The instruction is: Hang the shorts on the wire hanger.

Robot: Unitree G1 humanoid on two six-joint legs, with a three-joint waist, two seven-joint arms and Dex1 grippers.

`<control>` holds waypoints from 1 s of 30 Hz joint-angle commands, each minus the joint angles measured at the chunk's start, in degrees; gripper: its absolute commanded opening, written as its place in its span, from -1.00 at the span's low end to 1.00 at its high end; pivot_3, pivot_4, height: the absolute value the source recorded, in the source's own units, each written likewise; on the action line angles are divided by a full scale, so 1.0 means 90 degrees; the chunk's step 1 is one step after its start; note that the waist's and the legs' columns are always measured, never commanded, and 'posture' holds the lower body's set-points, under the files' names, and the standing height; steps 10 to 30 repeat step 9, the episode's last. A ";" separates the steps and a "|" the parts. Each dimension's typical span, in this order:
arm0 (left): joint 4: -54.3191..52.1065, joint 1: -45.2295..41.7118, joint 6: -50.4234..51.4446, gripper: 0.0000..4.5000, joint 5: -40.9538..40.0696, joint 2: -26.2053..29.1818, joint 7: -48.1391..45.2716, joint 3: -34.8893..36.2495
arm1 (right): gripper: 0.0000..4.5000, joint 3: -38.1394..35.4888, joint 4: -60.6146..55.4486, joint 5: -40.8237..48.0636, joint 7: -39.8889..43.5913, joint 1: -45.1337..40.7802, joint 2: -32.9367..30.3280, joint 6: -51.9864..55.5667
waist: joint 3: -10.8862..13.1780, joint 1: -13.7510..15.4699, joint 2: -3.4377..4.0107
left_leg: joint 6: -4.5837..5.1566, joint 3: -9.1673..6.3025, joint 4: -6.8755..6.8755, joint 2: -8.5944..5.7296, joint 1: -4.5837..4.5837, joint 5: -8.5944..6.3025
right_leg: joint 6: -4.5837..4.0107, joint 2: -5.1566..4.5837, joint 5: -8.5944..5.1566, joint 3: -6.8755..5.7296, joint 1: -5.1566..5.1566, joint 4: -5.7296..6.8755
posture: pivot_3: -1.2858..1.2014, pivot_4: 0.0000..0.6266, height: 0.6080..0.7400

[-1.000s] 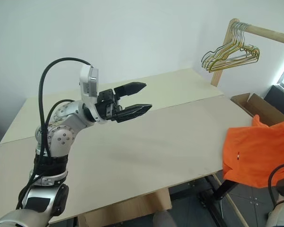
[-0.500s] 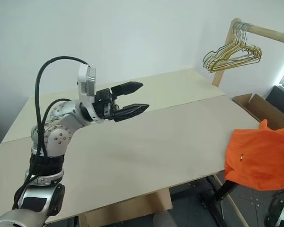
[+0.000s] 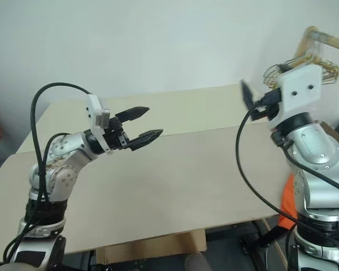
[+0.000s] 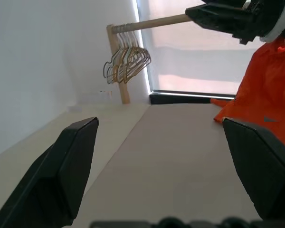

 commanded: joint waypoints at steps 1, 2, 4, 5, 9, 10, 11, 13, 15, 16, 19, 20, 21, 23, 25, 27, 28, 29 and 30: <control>-0.0193 0.0157 -0.0204 1.00 0.0232 0.0389 -0.0226 0.0039 | 0.98 0.0032 -0.0168 0.0989 0.1134 0.0197 -0.0300 0.0523 | 0.0007 0.0224 -0.0010 | 0.0000 0.0003 0.0000 -0.0001 -0.0003 0.0000 | -0.0002 0.0000 0.0001 -0.0001 -0.0002 -0.0002 | -0.02 -0.98 1.00; -0.0191 0.0210 -0.0155 1.00 0.0208 0.0481 -0.0281 0.0054 | 0.98 0.0127 -0.0170 0.1031 0.1406 0.0319 -0.0426 0.0540 | 0.0013 0.0311 -0.0015 | 0.0000 0.0007 0.0000 0.0000 -0.0005 0.0000 | -0.0003 0.0000 0.0001 -0.0001 -0.0007 -0.0002 | -0.02 -0.98 1.00; -0.0221 0.0292 -0.0070 1.00 0.0137 0.0624 -0.0353 0.0093 | 0.98 0.0294 -0.0150 0.0940 0.1647 0.0507 -0.0573 0.0499 | 0.0022 0.0468 -0.0029 | 0.0000 0.0018 0.0000 0.0000 -0.0015 0.0000 | -0.0005 0.0000 0.0002 -0.0010 -0.0014 -0.0002 | -0.01 -0.98 1.00; -0.0251 0.0329 -0.0044 1.00 0.0137 0.0692 -0.0371 0.0105 | 0.98 0.0375 -0.0106 0.0849 0.1734 0.0593 -0.0612 0.0422 | 0.0025 0.0534 -0.0035 | 0.0000 0.0020 0.0001 0.0001 -0.0016 0.0000 | -0.0007 0.0000 0.0003 -0.0012 -0.0019 -0.0002 | -0.01 -0.98 1.00; -0.0340 0.0407 0.0105 1.00 -0.0004 0.0837 -0.0438 0.0163 | 0.98 0.0504 0.0003 0.0690 0.1749 0.0629 -0.0548 0.0349 | 0.0034 0.0684 -0.0047 | -0.0001 0.0026 0.0000 0.0003 -0.0017 0.0000 | -0.0010 0.0002 0.0005 -0.0015 -0.0023 0.0001 | 0.01 -0.97 1.00; -0.0340 0.0407 0.0105 1.00 -0.0004 0.0837 -0.0438 0.0163 | 0.98 0.0504 0.0003 0.0690 0.1749 0.0629 -0.0548 0.0349 | 0.0034 0.0684 -0.0047 | -0.0001 0.0026 0.0000 0.0003 -0.0017 0.0000 | -0.0010 0.0002 0.0005 -0.0015 -0.0023 0.0001 | 0.01 -0.97 1.00; -0.0340 0.0407 0.0105 1.00 -0.0004 0.0837 -0.0438 0.0163 | 0.98 0.0504 0.0003 0.0690 0.1749 0.0629 -0.0548 0.0349 | 0.0034 0.0684 -0.0047 | -0.0001 0.0026 0.0000 0.0003 -0.0017 0.0000 | -0.0010 0.0002 0.0005 -0.0015 -0.0023 0.0001 | 0.01 -0.97 1.00; -0.0340 0.0407 0.0105 1.00 -0.0004 0.0837 -0.0438 0.0163 | 0.98 0.0504 0.0003 0.0690 0.1749 0.0629 -0.0548 0.0349 | 0.0034 0.0684 -0.0047 | -0.0001 0.0026 0.0000 0.0003 -0.0017 0.0000 | -0.0010 0.0002 0.0005 -0.0015 -0.0023 0.0001 | 0.01 -0.97 1.00; -0.0340 0.0407 0.0105 1.00 -0.0004 0.0837 -0.0438 0.0163 | 0.98 0.0504 0.0003 0.0690 0.1749 0.0629 -0.0548 0.0349 | 0.0034 0.0684 -0.0047 | -0.0001 0.0026 0.0000 0.0003 -0.0017 0.0000 | -0.0010 0.0002 0.0005 -0.0015 -0.0023 0.0001 | 0.01 -0.97 1.00; -0.0340 0.0407 0.0105 1.00 -0.0004 0.0837 -0.0438 0.0163 | 0.98 0.0504 0.0003 0.0690 0.1749 0.0629 -0.0548 0.0349 | 0.0034 0.0684 -0.0047 | -0.0001 0.0026 0.0000 0.0003 -0.0017 0.0000 | -0.0010 0.0002 0.0005 -0.0015 -0.0023 0.0001 | 0.01 -0.97 1.00; -0.0340 0.0407 0.0105 1.00 -0.0004 0.0837 -0.0438 0.0163 | 0.98 0.0504 0.0003 0.0690 0.1749 0.0629 -0.0548 0.0349 | 0.0034 0.0684 -0.0047 | -0.0001 0.0026 0.0000 0.0003 -0.0017 0.0000 | -0.0010 0.0002 0.0005 -0.0015 -0.0023 0.0001 | 0.01 -0.97 1.00; -0.0340 0.0407 0.0105 1.00 -0.0004 0.0837 -0.0438 0.0163 | 0.98 0.0504 0.0003 0.0690 0.1749 0.0629 -0.0548 0.0349 | 0.0034 0.0684 -0.0047 | -0.0001 0.0026 0.0000 0.0003 -0.0017 0.0000 | -0.0010 0.0002 0.0005 -0.0015 -0.0023 0.0001 | 0.01 -0.97 1.00; -0.0340 0.0407 0.0105 1.00 -0.0004 0.0837 -0.0438 0.0163 | 0.98 0.0504 0.0003 0.0690 0.1749 0.0629 -0.0548 0.0349 | 0.0034 0.0684 -0.0047 | -0.0001 0.0026 0.0000 0.0003 -0.0017 0.0000 | -0.0010 0.0002 0.0005 -0.0015 -0.0023 0.0001 | 0.01 -0.97 1.00; -0.0340 0.0407 0.0105 1.00 -0.0004 0.0837 -0.0438 0.0163 | 0.98 0.0504 0.0003 0.0690 0.1749 0.0629 -0.0548 0.0349 | 0.0034 0.0684 -0.0047 | -0.0001 0.0026 0.0000 0.0003 -0.0017 0.0000 | -0.0010 0.0002 0.0005 -0.0015 -0.0023 0.0001 | 0.01 -0.97 1.00; -0.0340 0.0407 0.0105 1.00 -0.0004 0.0837 -0.0438 0.0163 | 0.98 0.0504 0.0003 0.0690 0.1749 0.0629 -0.0548 0.0349 | 0.0034 0.0684 -0.0047 | -0.0001 0.0026 0.0000 0.0003 -0.0017 0.0000 | -0.0010 0.0002 0.0005 -0.0015 -0.0023 0.0001 | 0.01 -0.97 1.00; -0.0340 0.0407 0.0105 1.00 -0.0004 0.0837 -0.0438 0.0163 | 0.98 0.0504 0.0003 0.0690 0.1749 0.0629 -0.0548 0.0349 | 0.0034 0.0684 -0.0047 | -0.0001 0.0026 0.0000 0.0003 -0.0017 0.0000 | -0.0010 0.0002 0.0005 -0.0015 -0.0023 0.0001 | 0.01 -0.97 1.00; -0.0340 0.0407 0.0105 1.00 -0.0004 0.0837 -0.0438 0.0163 | 0.98 0.0504 0.0003 0.0690 0.1749 0.0629 -0.0548 0.0349 | 0.0034 0.0684 -0.0047 | -0.0001 0.0026 0.0000 0.0003 -0.0017 0.0000 | -0.0010 0.0002 0.0005 -0.0015 -0.0023 0.0001 | 0.01 -0.97 1.00; -0.0340 0.0407 0.0105 1.00 -0.0004 0.0837 -0.0438 0.0163 | 0.98 0.0504 0.0003 0.0690 0.1749 0.0629 -0.0548 0.0349 | 0.0034 0.0684 -0.0047 | -0.0001 0.0026 0.0000 0.0003 -0.0017 0.0000 | -0.0010 0.0002 0.0005 -0.0015 -0.0023 0.0001 | 0.01 -0.97 1.00; -0.0340 0.0407 0.0105 1.00 -0.0004 0.0837 -0.0438 0.0163 | 0.98 0.0504 0.0003 0.0690 0.1749 0.0629 -0.0548 0.0349 | 0.0034 0.0684 -0.0047 | -0.0001 0.0026 0.0000 0.0003 -0.0017 0.0000 | -0.0010 0.0002 0.0005 -0.0015 -0.0023 0.0001 | 0.01 -0.97 1.00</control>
